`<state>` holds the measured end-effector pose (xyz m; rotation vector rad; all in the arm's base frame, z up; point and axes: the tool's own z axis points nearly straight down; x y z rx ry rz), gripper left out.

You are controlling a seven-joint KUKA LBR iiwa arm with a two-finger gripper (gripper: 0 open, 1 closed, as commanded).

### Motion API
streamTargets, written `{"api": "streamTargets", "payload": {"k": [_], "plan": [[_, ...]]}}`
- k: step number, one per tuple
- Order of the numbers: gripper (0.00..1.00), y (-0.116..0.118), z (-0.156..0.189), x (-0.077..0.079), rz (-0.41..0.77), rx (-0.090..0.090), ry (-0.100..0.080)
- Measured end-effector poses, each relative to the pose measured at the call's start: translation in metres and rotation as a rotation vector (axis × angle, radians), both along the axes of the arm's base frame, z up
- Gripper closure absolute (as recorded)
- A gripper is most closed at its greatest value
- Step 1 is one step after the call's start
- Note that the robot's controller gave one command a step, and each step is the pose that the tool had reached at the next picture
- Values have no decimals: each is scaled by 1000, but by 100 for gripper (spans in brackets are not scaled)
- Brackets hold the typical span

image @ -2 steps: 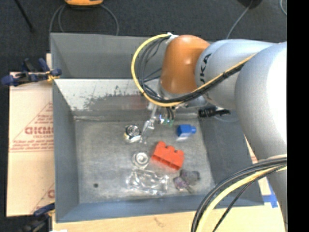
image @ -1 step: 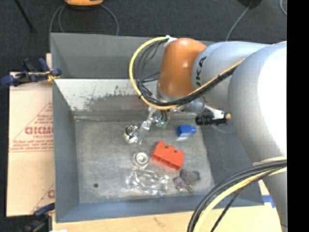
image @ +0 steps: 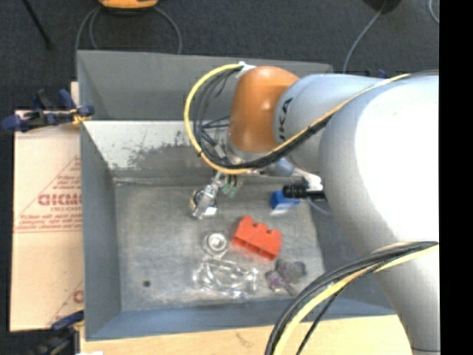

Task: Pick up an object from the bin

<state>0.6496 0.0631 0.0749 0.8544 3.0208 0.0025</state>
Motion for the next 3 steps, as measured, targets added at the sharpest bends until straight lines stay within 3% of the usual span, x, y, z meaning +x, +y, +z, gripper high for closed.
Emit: {"api": "streamTargets", "payload": {"k": [1,2,3], "plan": [[0,-1,2,0,1,-1,4],[100,-2,4,4,2,-2,-10],[100,-3,20,5,3,-2,-3]]}}
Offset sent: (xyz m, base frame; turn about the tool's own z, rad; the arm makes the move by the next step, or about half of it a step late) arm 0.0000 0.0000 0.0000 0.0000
